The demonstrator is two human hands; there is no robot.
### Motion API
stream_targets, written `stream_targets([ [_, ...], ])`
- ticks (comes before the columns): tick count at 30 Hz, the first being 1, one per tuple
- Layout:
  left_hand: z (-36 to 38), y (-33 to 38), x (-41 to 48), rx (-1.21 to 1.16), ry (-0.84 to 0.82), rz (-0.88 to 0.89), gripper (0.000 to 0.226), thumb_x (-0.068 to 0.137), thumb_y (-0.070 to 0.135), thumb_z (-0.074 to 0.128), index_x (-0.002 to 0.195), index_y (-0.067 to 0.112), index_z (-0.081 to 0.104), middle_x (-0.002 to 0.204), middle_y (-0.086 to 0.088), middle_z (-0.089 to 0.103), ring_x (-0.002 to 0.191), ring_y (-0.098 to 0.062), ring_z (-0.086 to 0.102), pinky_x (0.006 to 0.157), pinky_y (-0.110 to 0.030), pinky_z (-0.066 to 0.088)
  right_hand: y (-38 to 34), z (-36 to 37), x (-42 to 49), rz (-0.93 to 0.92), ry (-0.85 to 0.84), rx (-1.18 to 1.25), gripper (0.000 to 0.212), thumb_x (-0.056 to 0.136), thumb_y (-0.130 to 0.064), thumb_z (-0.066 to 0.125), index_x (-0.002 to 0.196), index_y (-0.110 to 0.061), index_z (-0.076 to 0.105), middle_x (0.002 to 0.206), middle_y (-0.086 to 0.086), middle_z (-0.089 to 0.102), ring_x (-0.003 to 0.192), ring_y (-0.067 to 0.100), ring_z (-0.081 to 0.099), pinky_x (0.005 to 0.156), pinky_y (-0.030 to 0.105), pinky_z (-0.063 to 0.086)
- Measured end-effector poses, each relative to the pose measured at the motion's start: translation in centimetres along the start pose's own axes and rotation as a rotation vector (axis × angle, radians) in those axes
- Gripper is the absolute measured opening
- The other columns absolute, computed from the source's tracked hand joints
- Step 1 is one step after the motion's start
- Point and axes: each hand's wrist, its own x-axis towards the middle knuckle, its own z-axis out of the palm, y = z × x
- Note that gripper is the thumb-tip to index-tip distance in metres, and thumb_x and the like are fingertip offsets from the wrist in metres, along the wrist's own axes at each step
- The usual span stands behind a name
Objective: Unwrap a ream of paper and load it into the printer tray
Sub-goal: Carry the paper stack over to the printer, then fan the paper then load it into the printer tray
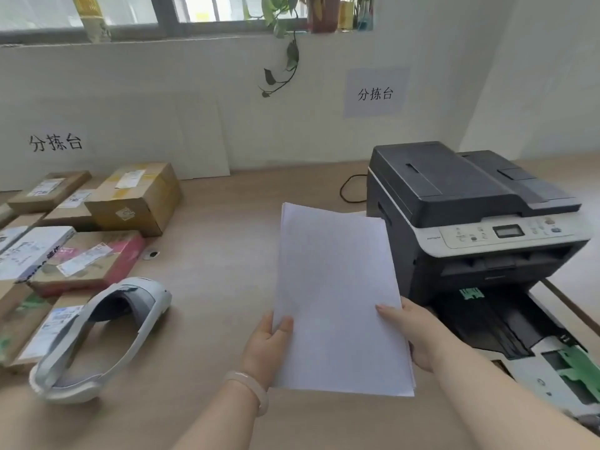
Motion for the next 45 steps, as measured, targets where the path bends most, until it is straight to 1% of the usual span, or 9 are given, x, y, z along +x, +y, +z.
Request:
stream_targets([
  [7, 2.4, -2.7, 2.5, 0.065, -0.022, -0.078, 0.018, 0.087, 0.003, 0.063, 0.095, 0.017, 0.067, 0.084, 0.006, 0.076, 0.079, -0.01, 0.072, 0.076, -0.03, 0.058, 3.4, -2.3, 3.8, -0.051, 0.064, -0.003, 0.018, 0.091, -0.008, 0.059, 0.108, -0.008, 0.066, 0.101, 0.014, 0.074, 0.09, 0.033, 0.07, 0.079, 0.044, 0.056],
  [12, 4.7, -4.0, 5.7, 0.123, -0.026, -0.124, 0.034, 0.062, 0.023, 0.065, 0.095, 0.022, 0.072, 0.1, -0.009, 0.075, 0.104, -0.027, 0.067, 0.092, -0.051, 0.051, 3.9, -4.2, 6.6, -0.106, -0.012, -0.058, 0.032, 0.078, -0.002, 0.069, 0.109, -0.01, 0.07, 0.106, 0.011, 0.075, 0.096, 0.027, 0.07, 0.081, 0.041, 0.053],
  [16, 6.8, -5.3, 6.9, 0.018, 0.087, -0.165, 0.013, 0.076, 0.01, 0.073, 0.075, 0.023, 0.072, 0.08, 0.005, 0.072, 0.08, -0.013, 0.065, 0.081, -0.036, 0.052, 4.4, -5.2, 8.3, -0.151, -0.057, -0.138, 0.044, 0.068, -0.012, 0.072, 0.111, -0.02, 0.069, 0.106, 0.006, 0.075, 0.098, 0.022, 0.07, 0.08, 0.04, 0.053],
  [20, 7.6, -7.6, 7.5, -0.086, 0.098, -0.198, 0.015, 0.081, 0.006, 0.071, 0.083, 0.02, 0.071, 0.084, 0.002, 0.073, 0.078, -0.008, 0.067, 0.072, -0.021, 0.054, 6.1, -5.2, 9.8, -0.067, -0.035, -0.221, 0.028, 0.08, -0.014, 0.073, 0.105, -0.026, 0.072, 0.1, -0.009, 0.076, 0.097, 0.009, 0.068, 0.084, 0.032, 0.051],
  [24, 8.2, -8.2, 7.9, -0.135, 0.129, -0.176, 0.02, 0.072, 0.018, 0.074, 0.092, 0.02, 0.072, 0.103, -0.007, 0.073, 0.095, -0.018, 0.065, 0.089, -0.039, 0.05, 6.9, -5.2, 10.4, -0.047, 0.02, -0.288, 0.016, 0.081, -0.02, 0.073, 0.095, -0.028, 0.074, 0.105, -0.003, 0.075, 0.103, 0.015, 0.065, 0.096, 0.045, 0.05],
  [30, 8.8, -9.0, 8.2, -0.024, 0.182, -0.195, 0.008, 0.086, 0.019, 0.068, 0.085, 0.027, 0.071, 0.1, -0.002, 0.074, 0.096, -0.019, 0.067, 0.086, -0.034, 0.051, 6.5, -4.9, 10.5, -0.041, 0.026, -0.267, 0.011, 0.085, -0.019, 0.069, 0.085, -0.03, 0.071, 0.098, -0.005, 0.073, 0.092, 0.009, 0.064, 0.081, 0.032, 0.049],
  [34, 8.4, -6.8, 7.9, -0.002, 0.259, -0.182, 0.012, 0.086, 0.022, 0.068, 0.076, 0.027, 0.07, 0.086, -0.001, 0.072, 0.084, -0.02, 0.066, 0.079, -0.033, 0.05, 4.2, -4.5, 10.8, -0.065, 0.035, -0.353, 0.014, 0.083, -0.021, 0.072, 0.097, -0.018, 0.071, 0.098, 0.004, 0.075, 0.093, 0.022, 0.069, 0.087, 0.041, 0.053],
  [38, 7.2, -4.7, 7.2, -0.194, 0.276, -0.231, 0.006, 0.084, 0.022, 0.07, 0.084, 0.017, 0.073, 0.089, -0.001, 0.075, 0.082, -0.02, 0.069, 0.082, -0.037, 0.052, 0.5, -5.3, 9.8, 0.025, -0.125, -0.092, 0.032, 0.08, -0.021, 0.07, 0.108, -0.007, 0.07, 0.101, 0.01, 0.076, 0.091, 0.027, 0.072, 0.086, 0.042, 0.052],
  [45, 9.7, -1.9, 5.2, -0.611, 0.226, -0.275, 0.023, 0.089, 0.025, 0.064, 0.108, 0.012, 0.069, 0.105, -0.006, 0.075, 0.098, -0.028, 0.07, 0.085, -0.044, 0.055, 0.3, -2.0, 6.2, 0.08, -0.29, 0.401, 0.034, 0.084, -0.036, 0.057, 0.111, -0.016, 0.068, 0.109, 0.007, 0.074, 0.095, 0.025, 0.071, 0.083, 0.042, 0.059],
])
